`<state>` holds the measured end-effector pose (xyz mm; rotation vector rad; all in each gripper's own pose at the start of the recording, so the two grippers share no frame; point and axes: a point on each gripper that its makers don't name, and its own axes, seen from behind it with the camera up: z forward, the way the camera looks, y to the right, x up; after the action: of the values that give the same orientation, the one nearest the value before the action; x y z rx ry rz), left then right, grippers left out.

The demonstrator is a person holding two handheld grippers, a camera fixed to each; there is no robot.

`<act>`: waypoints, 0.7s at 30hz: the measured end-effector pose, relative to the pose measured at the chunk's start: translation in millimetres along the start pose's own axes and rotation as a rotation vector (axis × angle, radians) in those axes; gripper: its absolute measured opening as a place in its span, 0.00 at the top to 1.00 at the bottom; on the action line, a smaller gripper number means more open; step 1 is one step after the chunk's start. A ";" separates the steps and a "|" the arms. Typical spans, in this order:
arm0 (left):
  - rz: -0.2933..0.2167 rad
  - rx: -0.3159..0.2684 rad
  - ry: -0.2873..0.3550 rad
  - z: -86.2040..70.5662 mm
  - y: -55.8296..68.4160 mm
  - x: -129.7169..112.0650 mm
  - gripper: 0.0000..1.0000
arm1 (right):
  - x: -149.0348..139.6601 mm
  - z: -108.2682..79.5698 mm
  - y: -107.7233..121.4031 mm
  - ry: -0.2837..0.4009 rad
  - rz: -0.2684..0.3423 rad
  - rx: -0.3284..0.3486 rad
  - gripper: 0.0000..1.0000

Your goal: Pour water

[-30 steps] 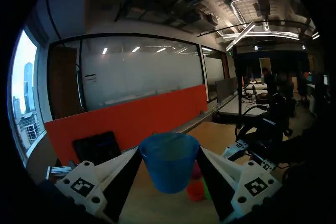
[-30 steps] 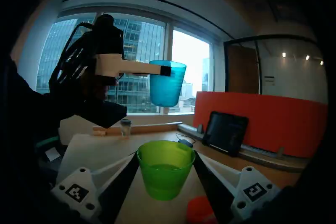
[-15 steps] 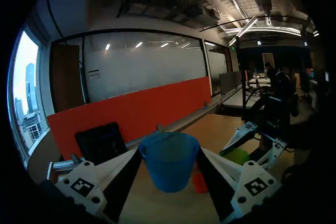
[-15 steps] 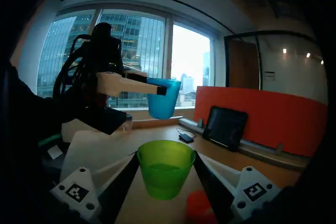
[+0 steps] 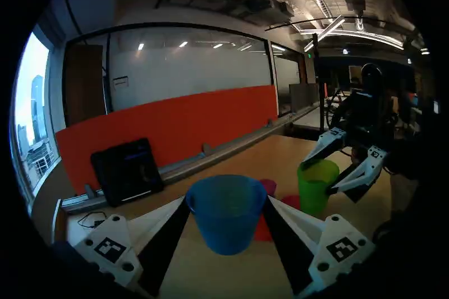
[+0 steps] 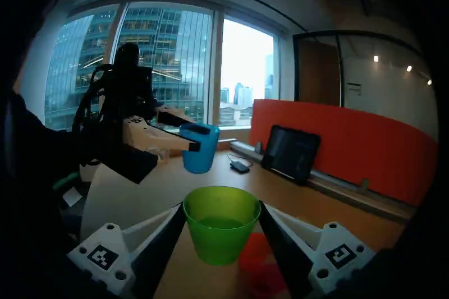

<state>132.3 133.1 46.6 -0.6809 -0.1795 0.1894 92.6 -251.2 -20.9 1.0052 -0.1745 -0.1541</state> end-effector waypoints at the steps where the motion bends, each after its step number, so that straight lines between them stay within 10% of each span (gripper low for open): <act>1: -0.001 -0.006 -0.007 0.8 2.5 -3.9 0.12 | -1.5 -2.1 1.2 -0.006 0.000 -0.002 0.07; 21: 0.021 -0.089 -0.156 19.7 39.5 -71.9 0.12 | -39.5 -18.3 4.2 -0.131 -0.002 0.018 0.07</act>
<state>53.8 158.4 29.1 -0.7567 -0.3321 0.2557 58.3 -225.7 -29.9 1.0133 -0.2950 -0.2211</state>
